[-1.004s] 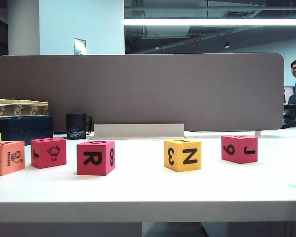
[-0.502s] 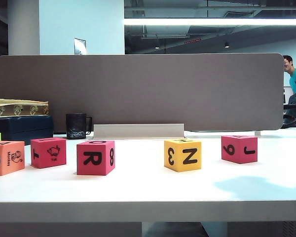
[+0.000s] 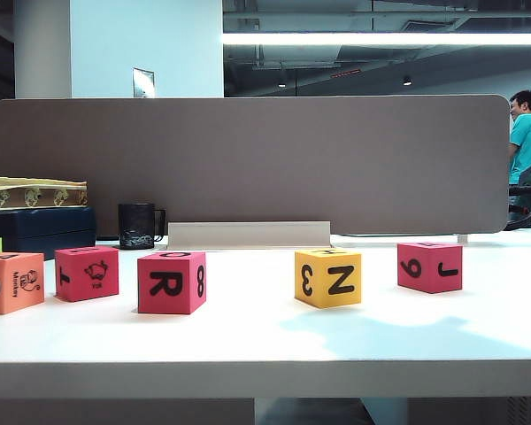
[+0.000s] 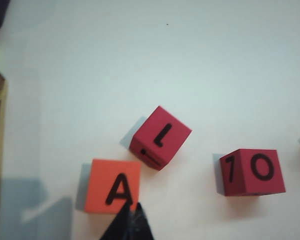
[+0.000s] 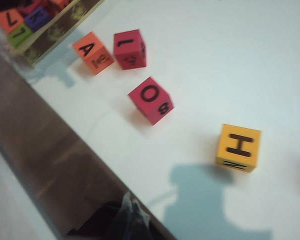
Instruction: Select the appropriate blocks from the scattered letter blocks on the table and arrange them in a row to spell out "ALOHA".
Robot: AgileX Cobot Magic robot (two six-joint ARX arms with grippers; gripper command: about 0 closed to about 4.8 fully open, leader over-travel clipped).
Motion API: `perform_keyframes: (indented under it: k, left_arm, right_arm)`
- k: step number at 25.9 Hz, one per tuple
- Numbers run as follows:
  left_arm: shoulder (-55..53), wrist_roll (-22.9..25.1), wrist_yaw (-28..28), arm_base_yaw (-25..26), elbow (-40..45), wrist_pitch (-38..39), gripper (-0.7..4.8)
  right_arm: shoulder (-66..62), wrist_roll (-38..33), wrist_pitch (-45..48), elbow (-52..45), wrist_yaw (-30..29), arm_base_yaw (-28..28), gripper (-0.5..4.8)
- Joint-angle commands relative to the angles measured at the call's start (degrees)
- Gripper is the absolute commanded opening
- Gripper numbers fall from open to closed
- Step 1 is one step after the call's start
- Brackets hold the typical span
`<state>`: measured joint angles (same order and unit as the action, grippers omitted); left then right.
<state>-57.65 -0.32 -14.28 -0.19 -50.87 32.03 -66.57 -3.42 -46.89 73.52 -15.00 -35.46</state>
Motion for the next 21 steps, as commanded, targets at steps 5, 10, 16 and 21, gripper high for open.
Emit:
perform_keyframes:
  k: [5,10,16,21]
  left_arm:
    - [-10.0,2.8,-4.4,-4.1,-8.9,1.1,0.33]
    - [-17.5,4.5,-4.3,-8.9,-14.2,1.4,0.63]
    - [-27.0,6.9,-1.5,-10.1,-20.0,4.7,3.21]
    - [-31.1,13.7,-0.3,-10.4,-23.0,8.3,3.23]
  right_arm:
    - [-3.2,2.1,-1.5,3.9,1.3,-2.1,-0.05]
    - [-3.9,2.2,-2.4,3.9,3.5,-2.0,-0.05]
    - [-3.9,2.6,-7.0,3.9,3.5,-2.0,-0.05]
    - [-3.9,2.6,-8.7,3.9,3.5,-2.0,-0.05]
